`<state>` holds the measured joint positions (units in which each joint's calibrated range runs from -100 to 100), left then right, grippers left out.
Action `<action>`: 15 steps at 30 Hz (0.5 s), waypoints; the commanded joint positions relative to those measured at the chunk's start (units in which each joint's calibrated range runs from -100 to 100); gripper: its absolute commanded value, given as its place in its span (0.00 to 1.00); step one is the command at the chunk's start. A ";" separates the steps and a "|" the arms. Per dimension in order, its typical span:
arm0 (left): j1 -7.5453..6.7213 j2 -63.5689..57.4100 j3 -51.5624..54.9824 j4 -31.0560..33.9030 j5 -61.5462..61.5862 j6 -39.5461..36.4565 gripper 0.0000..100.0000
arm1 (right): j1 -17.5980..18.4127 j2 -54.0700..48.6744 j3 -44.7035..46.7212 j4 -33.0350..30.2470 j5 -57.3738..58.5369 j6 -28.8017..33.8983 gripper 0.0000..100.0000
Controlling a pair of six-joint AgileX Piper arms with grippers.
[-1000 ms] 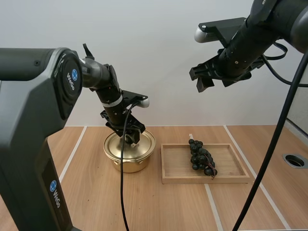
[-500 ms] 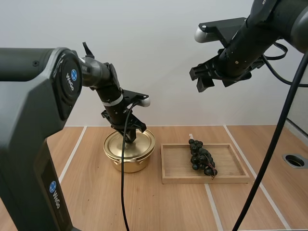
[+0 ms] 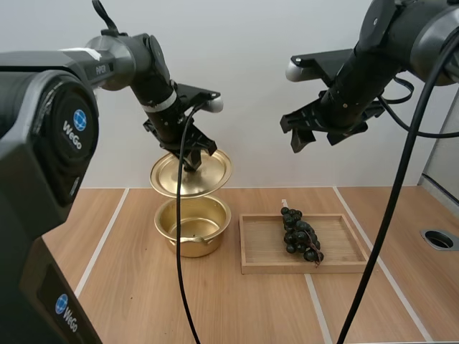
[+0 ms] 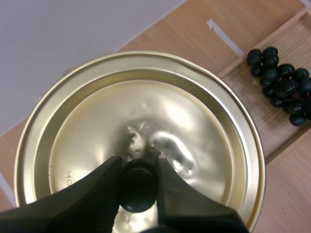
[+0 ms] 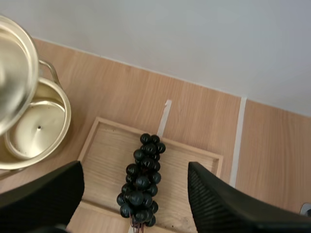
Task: Open the pot, put the grape inside, and close it
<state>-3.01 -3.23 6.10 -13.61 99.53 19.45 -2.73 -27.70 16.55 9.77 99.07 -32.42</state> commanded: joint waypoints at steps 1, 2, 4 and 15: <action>-0.11 -4.47 -2.28 -0.41 0.47 -0.62 0.00 | 0.02 1.44 3.23 -0.72 0.93 -0.37 1.00; -0.11 -6.16 -2.92 -0.41 0.47 -0.62 0.00 | 0.02 2.11 4.70 -0.72 0.93 -0.37 1.00; -0.11 -8.62 -4.19 -0.41 0.47 -0.62 0.00 | 0.02 3.20 7.38 -0.72 0.93 -0.70 1.00; -0.11 -21.53 -5.49 -0.41 -6.21 -0.62 0.00 | 0.02 6.09 18.06 -0.61 -1.52 -1.13 1.00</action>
<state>-3.01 -22.13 1.24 -13.51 96.80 19.37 -2.73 -21.82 33.20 9.47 99.00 -32.61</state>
